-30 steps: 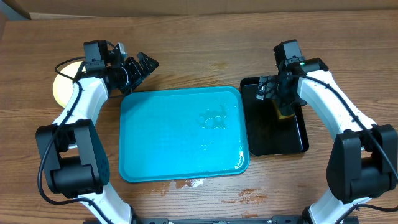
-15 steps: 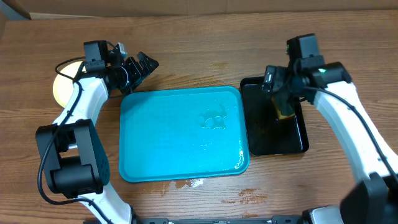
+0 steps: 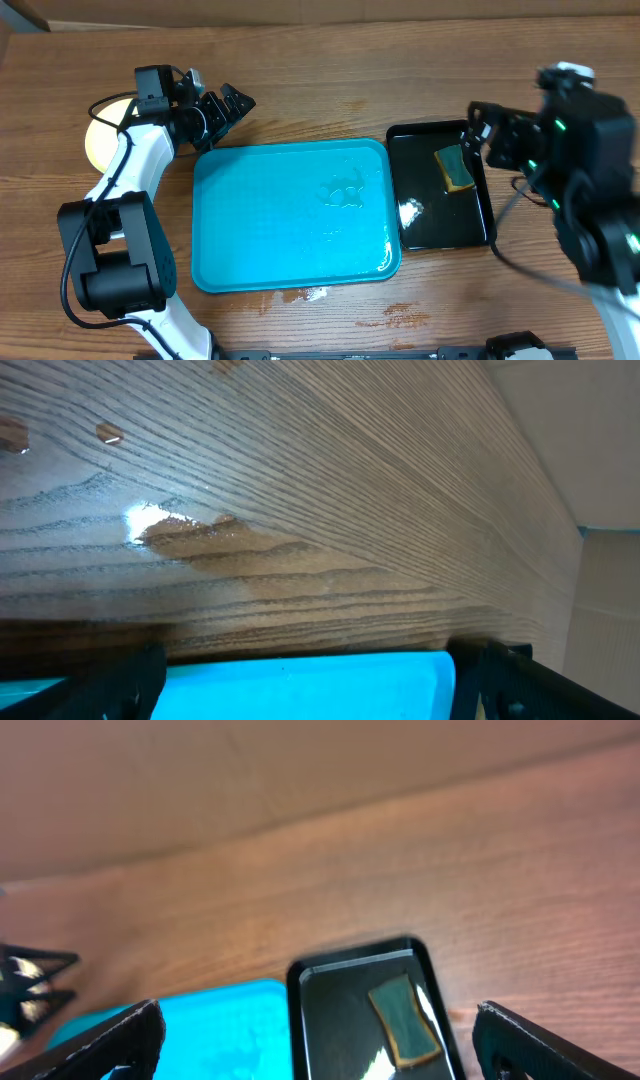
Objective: Clean dirty plates on tray and stack at the side
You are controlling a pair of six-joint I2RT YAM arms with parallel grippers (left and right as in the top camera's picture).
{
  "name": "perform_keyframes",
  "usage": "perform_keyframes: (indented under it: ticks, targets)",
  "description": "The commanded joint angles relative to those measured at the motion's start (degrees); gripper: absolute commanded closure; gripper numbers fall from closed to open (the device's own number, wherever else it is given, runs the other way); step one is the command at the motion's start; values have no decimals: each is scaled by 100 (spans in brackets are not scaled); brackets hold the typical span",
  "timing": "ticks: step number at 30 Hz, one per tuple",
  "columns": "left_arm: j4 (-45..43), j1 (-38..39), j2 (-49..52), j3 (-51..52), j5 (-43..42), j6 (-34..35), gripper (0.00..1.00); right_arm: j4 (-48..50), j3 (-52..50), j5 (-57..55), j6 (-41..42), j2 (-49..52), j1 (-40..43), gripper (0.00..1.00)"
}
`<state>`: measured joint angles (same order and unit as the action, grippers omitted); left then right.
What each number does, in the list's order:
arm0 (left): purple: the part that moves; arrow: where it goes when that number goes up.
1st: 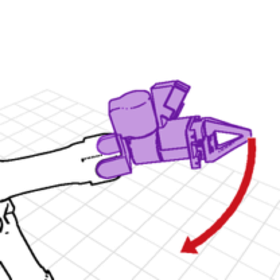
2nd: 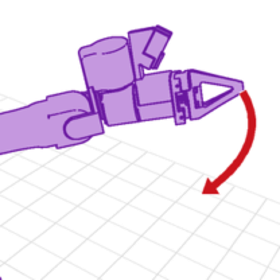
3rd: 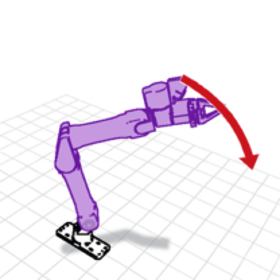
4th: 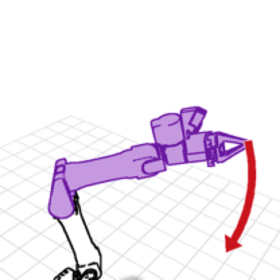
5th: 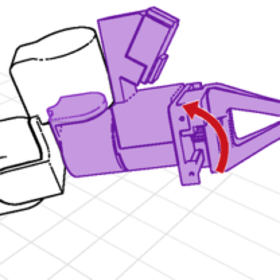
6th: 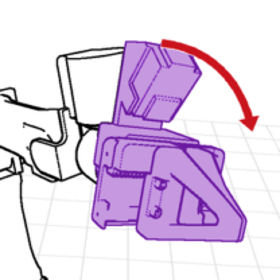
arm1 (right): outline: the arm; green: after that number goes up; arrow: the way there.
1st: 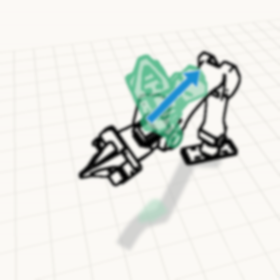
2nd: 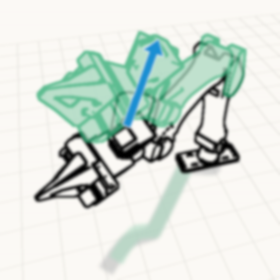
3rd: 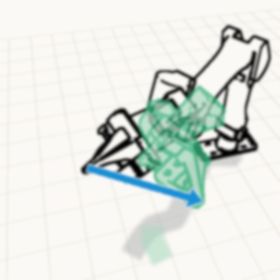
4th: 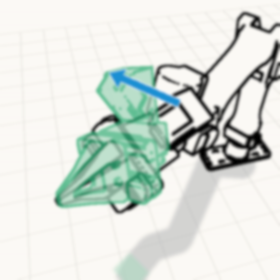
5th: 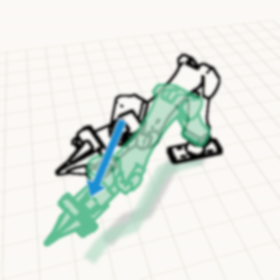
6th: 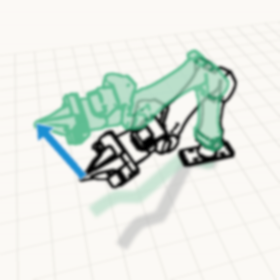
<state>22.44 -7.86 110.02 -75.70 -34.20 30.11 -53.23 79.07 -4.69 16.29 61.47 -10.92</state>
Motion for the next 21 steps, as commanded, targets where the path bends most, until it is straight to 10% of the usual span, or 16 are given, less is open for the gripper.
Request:
perform_keyframes:
  ticks: [1,21]
  targets:
    - [-17,17,-31,-96,35,13,0,11,79,4,2,-750,17,0]
    - [-17,17,-31,-96,35,13,0,-131,-610,26,0,-3556,1231,0]
